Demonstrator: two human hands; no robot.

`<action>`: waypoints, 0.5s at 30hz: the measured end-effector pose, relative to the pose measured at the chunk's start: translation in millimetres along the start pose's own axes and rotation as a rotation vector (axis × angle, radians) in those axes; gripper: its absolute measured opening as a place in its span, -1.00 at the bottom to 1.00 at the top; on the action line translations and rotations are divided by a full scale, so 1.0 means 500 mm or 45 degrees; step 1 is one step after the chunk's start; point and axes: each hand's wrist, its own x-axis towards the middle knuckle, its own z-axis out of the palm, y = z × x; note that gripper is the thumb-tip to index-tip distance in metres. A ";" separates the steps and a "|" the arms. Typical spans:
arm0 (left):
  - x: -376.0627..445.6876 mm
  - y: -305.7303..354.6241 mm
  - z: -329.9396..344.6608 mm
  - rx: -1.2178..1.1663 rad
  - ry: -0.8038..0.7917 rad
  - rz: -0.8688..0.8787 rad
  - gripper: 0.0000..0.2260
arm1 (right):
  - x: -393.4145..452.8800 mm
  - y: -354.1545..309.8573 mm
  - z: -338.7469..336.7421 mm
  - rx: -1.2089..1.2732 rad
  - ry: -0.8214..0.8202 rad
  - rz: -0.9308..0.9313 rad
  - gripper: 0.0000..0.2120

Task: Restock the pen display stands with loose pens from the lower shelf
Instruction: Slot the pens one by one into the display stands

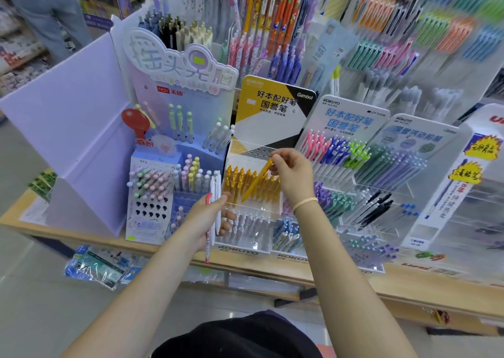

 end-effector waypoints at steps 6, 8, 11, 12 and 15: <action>-0.007 -0.004 -0.004 -0.029 -0.094 0.063 -0.80 | 0.006 0.033 0.032 -0.182 0.005 -0.131 -0.85; -0.006 -0.004 -0.003 -0.026 -0.106 0.071 -0.79 | 0.008 0.042 0.038 -0.216 0.001 -0.147 -0.87; -0.002 -0.003 -0.001 -0.023 -0.110 0.070 -0.79 | 0.018 0.059 0.047 -0.263 -0.028 -0.173 -0.87; 0.000 -0.003 -0.002 -0.019 -0.114 0.070 -0.79 | 0.020 0.065 0.052 -0.283 -0.044 -0.175 -0.87; 0.004 -0.003 -0.003 -0.012 -0.134 0.071 -0.78 | 0.022 0.077 0.064 -0.334 -0.076 -0.173 -0.88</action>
